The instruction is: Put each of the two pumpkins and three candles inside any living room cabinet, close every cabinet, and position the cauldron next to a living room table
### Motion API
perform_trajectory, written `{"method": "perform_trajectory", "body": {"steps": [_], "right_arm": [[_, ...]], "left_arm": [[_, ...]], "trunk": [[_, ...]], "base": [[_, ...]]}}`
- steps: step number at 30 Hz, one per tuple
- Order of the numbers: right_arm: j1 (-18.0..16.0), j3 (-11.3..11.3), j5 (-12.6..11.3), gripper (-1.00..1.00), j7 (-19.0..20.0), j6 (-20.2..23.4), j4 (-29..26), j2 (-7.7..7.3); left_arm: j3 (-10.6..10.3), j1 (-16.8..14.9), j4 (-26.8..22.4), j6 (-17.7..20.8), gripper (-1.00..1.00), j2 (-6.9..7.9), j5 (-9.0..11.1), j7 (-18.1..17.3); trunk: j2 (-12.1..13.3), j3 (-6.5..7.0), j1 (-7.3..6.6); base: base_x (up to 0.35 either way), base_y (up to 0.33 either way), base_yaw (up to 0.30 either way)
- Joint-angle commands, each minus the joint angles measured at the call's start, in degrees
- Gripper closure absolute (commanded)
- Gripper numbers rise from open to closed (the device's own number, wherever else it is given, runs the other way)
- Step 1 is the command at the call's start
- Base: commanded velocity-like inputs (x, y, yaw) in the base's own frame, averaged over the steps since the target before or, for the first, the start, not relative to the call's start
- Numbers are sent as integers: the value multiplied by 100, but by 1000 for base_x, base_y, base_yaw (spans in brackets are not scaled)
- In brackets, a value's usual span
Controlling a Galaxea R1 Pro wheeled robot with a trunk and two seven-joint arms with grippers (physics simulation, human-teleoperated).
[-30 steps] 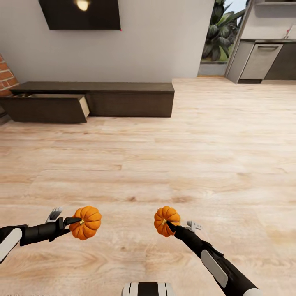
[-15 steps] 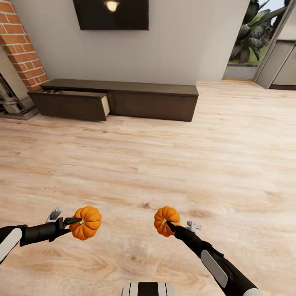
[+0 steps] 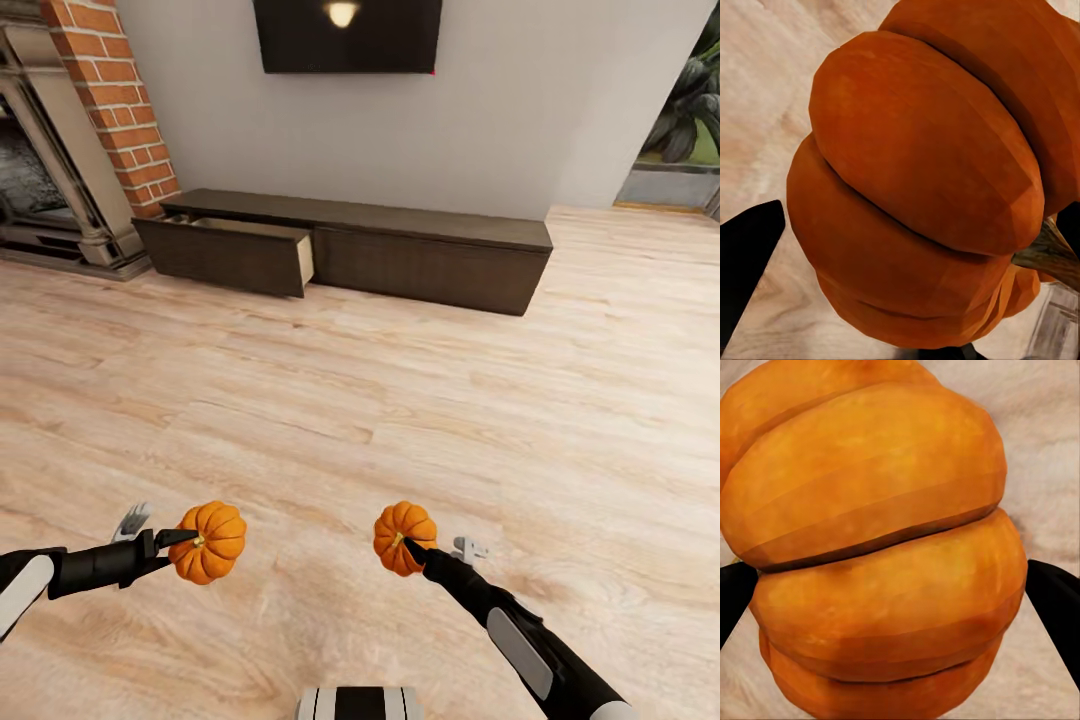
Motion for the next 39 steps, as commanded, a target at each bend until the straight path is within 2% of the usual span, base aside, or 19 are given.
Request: {"method": "perform_trajectory", "body": {"steps": [1, 39], "right_arm": [[-2, 13, -67, 100, 3, 21, -10, -6], [-2, 13, -67, 100, 3, 19, -10, 4]], "left_arm": [[-14, -8, 1, 31, 100, 4, 55, 13], [-14, -8, 5, 31, 100, 4, 54, 22]], "trunk": [[-2, -4, 2], [-2, -4, 2]], "base": [[331, 0, 287], [331, 0, 287]]}}
